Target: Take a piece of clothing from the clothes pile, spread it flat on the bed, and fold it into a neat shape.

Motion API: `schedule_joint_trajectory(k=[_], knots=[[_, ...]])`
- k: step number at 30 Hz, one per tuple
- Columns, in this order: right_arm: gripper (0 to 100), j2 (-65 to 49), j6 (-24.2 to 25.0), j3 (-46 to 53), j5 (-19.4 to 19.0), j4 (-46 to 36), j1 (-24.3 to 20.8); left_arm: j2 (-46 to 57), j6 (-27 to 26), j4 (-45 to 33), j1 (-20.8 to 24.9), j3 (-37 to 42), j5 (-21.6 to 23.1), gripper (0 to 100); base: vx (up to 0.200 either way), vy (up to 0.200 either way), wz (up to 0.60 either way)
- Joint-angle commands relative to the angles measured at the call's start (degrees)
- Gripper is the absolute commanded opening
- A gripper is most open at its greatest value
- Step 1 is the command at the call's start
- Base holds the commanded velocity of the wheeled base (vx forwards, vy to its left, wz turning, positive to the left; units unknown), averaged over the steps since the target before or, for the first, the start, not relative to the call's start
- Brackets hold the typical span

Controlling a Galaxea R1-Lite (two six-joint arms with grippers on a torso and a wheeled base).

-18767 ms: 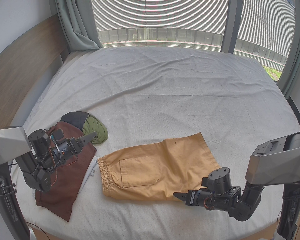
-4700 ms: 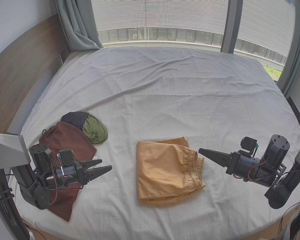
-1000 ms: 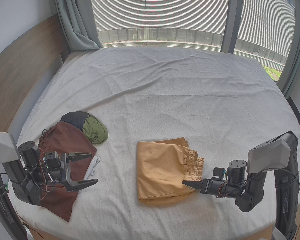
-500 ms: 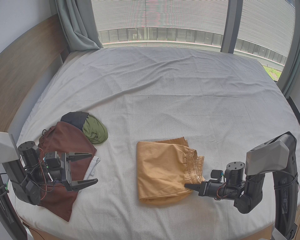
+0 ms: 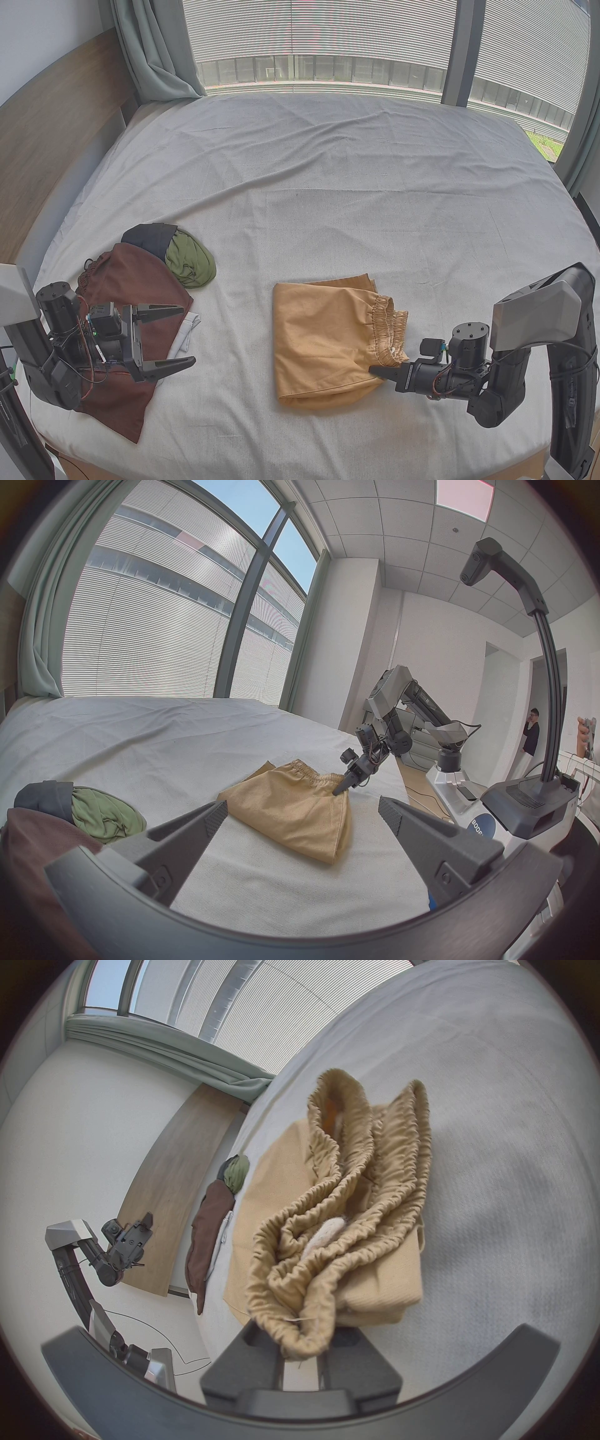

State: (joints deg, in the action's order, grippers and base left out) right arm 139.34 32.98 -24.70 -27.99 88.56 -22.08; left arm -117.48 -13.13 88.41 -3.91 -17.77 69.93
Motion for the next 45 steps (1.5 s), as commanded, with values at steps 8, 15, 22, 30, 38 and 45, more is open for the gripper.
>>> schedule_joint_trajectory(k=[8, 15, 22, 30, 38, 45], knots=[[0, -7.1, -0.1, -0.3, -0.2, 0.0, -0.7, 0.1, -0.1, -0.1, 0.4, 0.2, -0.2, 100, 0.0, 0.0, 0.0], [0, -10.5, -0.1, -0.6, -0.2, 0.1, -2.4, 1.5, -0.1, -0.3, 0.5, 0.4, -0.2, 100, 0.0, 0.0, 0.0], [0, -14.0, -0.1, -1.2, -0.2, 0.0, -2.7, 1.8, -0.1, -0.3, 0.5, 0.2, -0.2, 100, 0.0, 0.0, 0.0], [0, -16.6, 0.2, -1.8, -0.2, -0.1, -2.9, 1.8, 0.0, -0.3, 1.0, 0.3, -0.3, 100, 0.0, 0.0, 0.0], [0, -19.4, 1.8, -4.2, -0.4, -0.2, -3.0, 1.8, 0.0, -0.3, 1.0, 0.4, -0.3, 100, 0.0, 0.0, 0.0], [0, -20.9, 2.7, -6.9, -0.6, -0.3, -3.0, 1.7, 0.0, -0.3, 1.2, 0.4, -0.3, 100, 0.0, 0.0, 0.0]])
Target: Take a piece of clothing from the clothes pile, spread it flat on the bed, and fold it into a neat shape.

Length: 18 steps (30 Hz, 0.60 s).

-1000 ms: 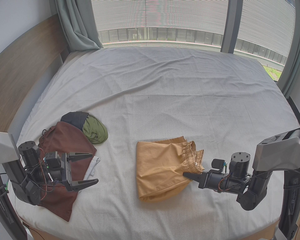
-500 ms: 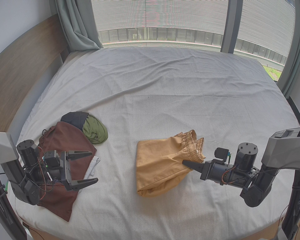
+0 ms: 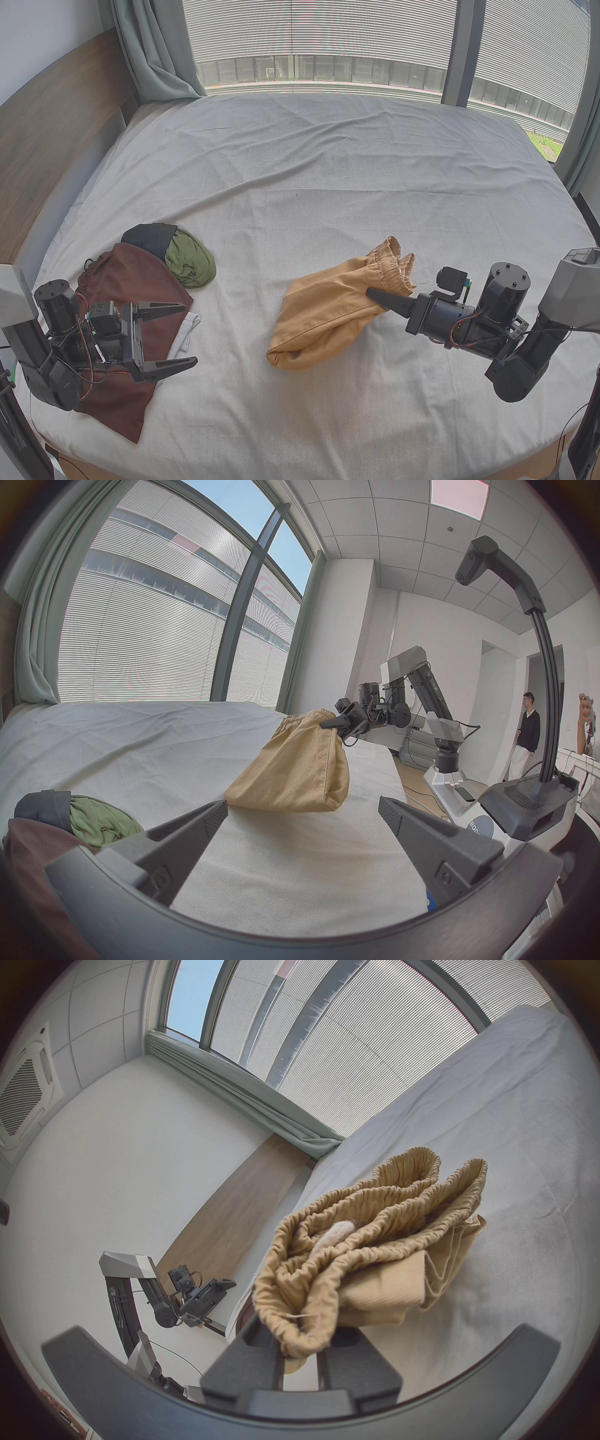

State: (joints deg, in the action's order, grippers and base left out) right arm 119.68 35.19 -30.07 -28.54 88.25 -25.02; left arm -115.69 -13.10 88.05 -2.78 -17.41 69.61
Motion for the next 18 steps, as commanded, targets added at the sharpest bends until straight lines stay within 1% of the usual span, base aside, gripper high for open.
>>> schedule_joint_trajectory(k=[1, 15, 18], knots=[[0, -1.2, 1.1, -2.7, -0.1, 0.0, 0.0, 0.0, 0.0, 0.0, 0.1, 0.0, 0.0, 100, 0.0, 0.0, 0.0], [0, 0.6, 5.5, -14.1, -0.6, -0.9, 2.1, -0.1, 0.0, 0.0, 0.4, 0.4, 0.0, 100, 0.0, 0.0, 0.0], [0, 1.1, 5.9, -16.2, -0.6, -2.3, 2.4, -0.1, 0.0, 0.0, 0.5, 0.6, 0.0, 100, 0.0, 0.0, 0.0]])
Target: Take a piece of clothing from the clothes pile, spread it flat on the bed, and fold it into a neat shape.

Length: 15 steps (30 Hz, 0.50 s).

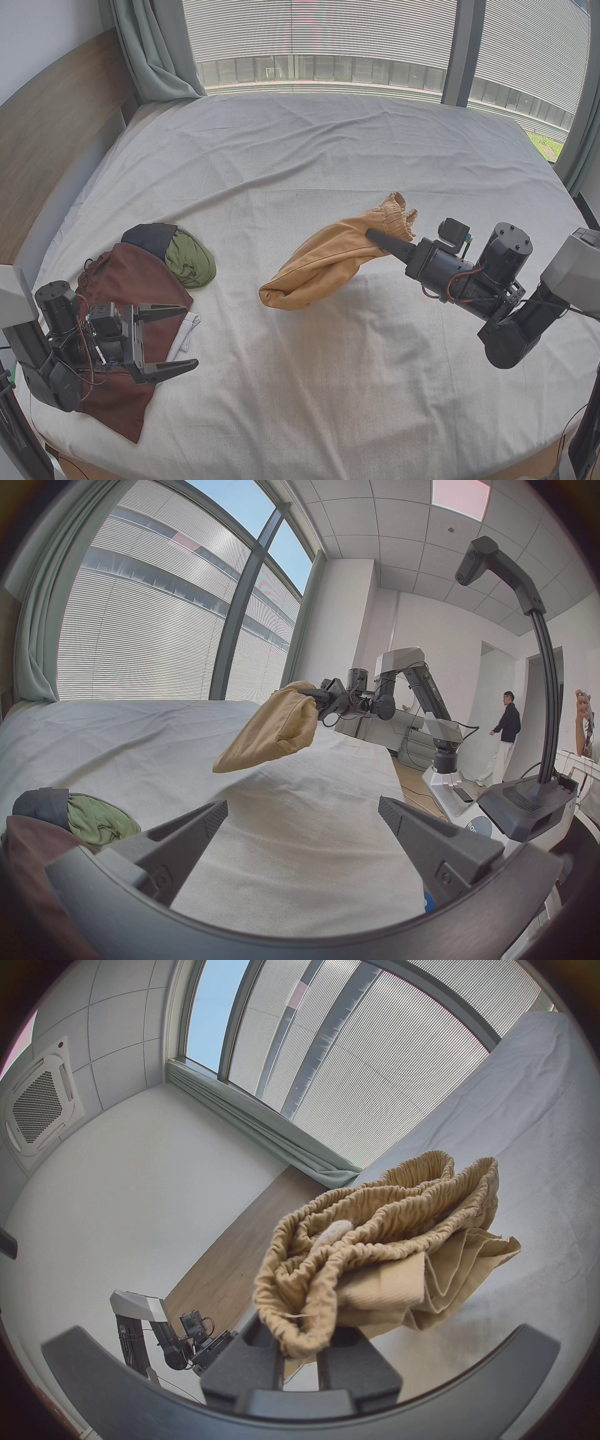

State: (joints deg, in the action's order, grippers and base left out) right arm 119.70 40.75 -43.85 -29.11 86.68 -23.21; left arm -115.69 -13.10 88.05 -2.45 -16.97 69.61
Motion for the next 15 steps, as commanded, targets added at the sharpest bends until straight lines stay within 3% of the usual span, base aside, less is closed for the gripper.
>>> schedule_joint_trajectory(k=[1, 15], knots=[[0, 1.3, 0.5, -4.8, -0.7, -2.6, 0.7, -0.1, 0.0, 0.0, 0.2, 0.3, 0.0, 100, 0.0, 0.0, 0.0], [0, 10.8, 2.2, -24.0, -2.5, -10.8, 4.9, -0.2, 0.0, 0.0, 0.2, 0.3, 0.0, 100, 0.0, 0.0, 0.0]])
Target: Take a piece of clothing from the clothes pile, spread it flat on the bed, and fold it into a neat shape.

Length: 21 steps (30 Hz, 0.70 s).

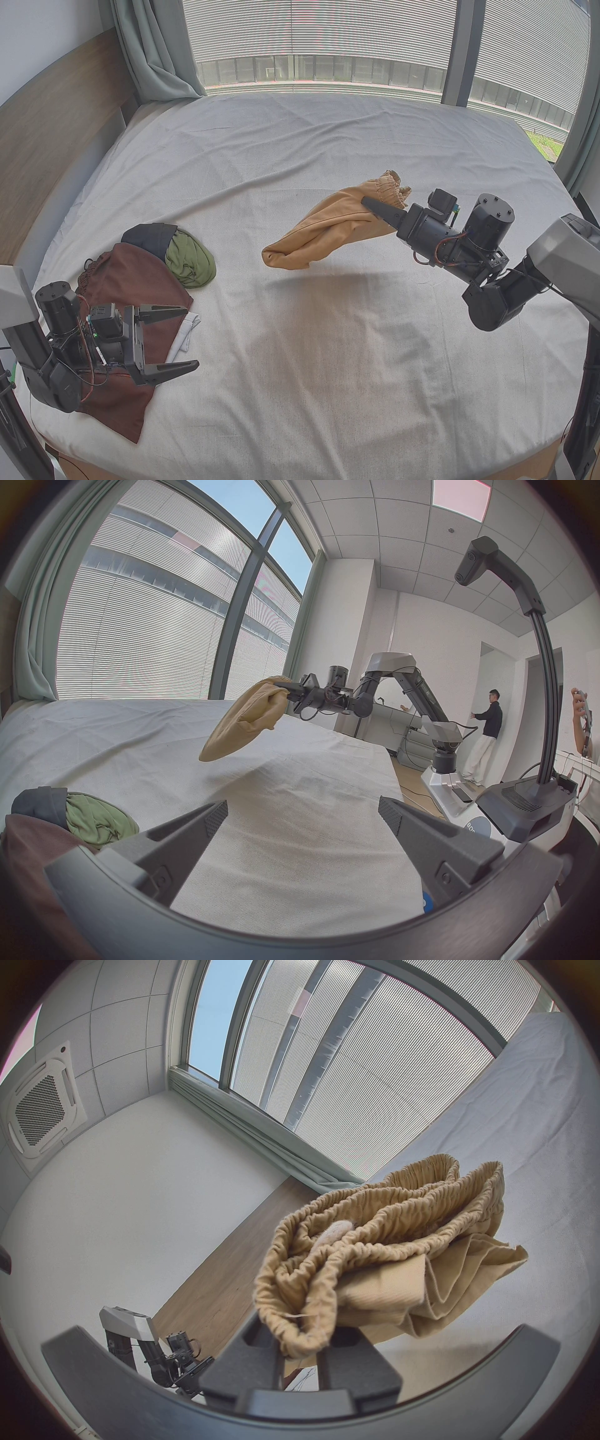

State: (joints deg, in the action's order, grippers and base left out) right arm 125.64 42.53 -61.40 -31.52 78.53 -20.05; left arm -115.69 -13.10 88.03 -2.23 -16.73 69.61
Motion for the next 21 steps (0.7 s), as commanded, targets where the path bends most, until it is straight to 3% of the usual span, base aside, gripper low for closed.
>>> schedule_joint_trajectory(k=[1, 9, 21], knots=[[0, 5.5, 0.5, -7.9, -0.1, -3.5, 2.0, -0.2, 0.0, 0.0, -0.1, 0.0, 0.0, 100, 0.0, 0.0, 0.0], [0, 9.9, 2.6, -13.8, -1.1, -5.2, 3.4, -0.4, 0.0, 0.0, 0.1, -0.1, 0.0, 100, 0.0, 0.0, 0.0], [0, 12.7, 2.5, -12.2, -1.0, -4.5, 3.6, -0.1, 0.0, 0.0, 0.2, 0.0, 0.0, 100, 0.0, 0.0, 0.0]])
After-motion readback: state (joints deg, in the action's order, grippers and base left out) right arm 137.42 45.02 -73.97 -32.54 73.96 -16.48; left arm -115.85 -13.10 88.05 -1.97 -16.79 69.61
